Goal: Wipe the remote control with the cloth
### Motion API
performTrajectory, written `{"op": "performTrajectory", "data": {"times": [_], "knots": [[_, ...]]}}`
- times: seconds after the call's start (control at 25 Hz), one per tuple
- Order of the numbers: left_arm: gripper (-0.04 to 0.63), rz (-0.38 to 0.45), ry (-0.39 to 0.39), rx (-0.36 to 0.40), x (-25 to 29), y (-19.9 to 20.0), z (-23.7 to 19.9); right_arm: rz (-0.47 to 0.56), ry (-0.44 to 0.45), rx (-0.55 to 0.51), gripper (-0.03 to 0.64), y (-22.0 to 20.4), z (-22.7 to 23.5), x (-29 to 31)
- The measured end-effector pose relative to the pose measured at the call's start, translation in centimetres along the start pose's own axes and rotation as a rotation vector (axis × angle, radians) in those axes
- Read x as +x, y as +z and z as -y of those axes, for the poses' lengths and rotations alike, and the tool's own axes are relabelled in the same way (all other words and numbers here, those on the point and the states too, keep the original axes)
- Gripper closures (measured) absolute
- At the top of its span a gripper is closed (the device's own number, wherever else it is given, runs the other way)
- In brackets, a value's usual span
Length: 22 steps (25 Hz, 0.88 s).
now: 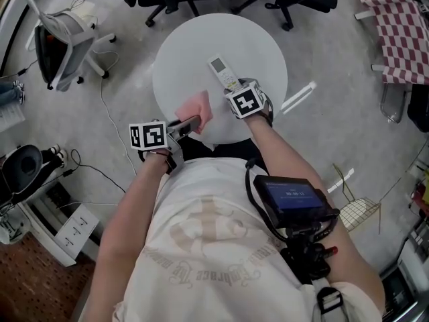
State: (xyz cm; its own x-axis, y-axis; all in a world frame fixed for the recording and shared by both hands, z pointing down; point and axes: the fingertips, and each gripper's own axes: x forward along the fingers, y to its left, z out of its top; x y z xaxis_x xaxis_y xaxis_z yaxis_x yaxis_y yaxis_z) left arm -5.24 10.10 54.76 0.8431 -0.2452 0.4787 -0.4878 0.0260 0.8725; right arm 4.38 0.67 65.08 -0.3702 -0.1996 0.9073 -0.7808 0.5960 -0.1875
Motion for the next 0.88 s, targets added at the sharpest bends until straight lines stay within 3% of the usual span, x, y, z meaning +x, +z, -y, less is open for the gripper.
{"op": "performTrajectory", "data": {"times": [0.12,0.36,0.44,0.72,0.88], "knots": [[0.558,0.015,0.008,0.034,-0.7,0.9,-0.2,0.038,-0.027,0.036,0.404,0.3,0.5,-0.9],[0.558,-0.001,0.037,0.133,-1.8,2.1,-0.4,0.174,-0.083,0.147,0.583,0.6,0.9,-4.9],[0.558,-0.004,0.051,0.18,-2.0,2.5,-0.4,0.235,-0.083,0.181,0.587,0.9,0.6,-6.8],[0.558,0.036,0.07,0.57,-4.1,4.8,2.8,0.511,-0.038,0.301,0.61,2.9,-2.4,-14.0],[0.558,0.039,0.026,0.708,-5.0,5.4,5.4,0.64,-0.036,0.322,0.611,3.4,-4.2,-18.0]]}}
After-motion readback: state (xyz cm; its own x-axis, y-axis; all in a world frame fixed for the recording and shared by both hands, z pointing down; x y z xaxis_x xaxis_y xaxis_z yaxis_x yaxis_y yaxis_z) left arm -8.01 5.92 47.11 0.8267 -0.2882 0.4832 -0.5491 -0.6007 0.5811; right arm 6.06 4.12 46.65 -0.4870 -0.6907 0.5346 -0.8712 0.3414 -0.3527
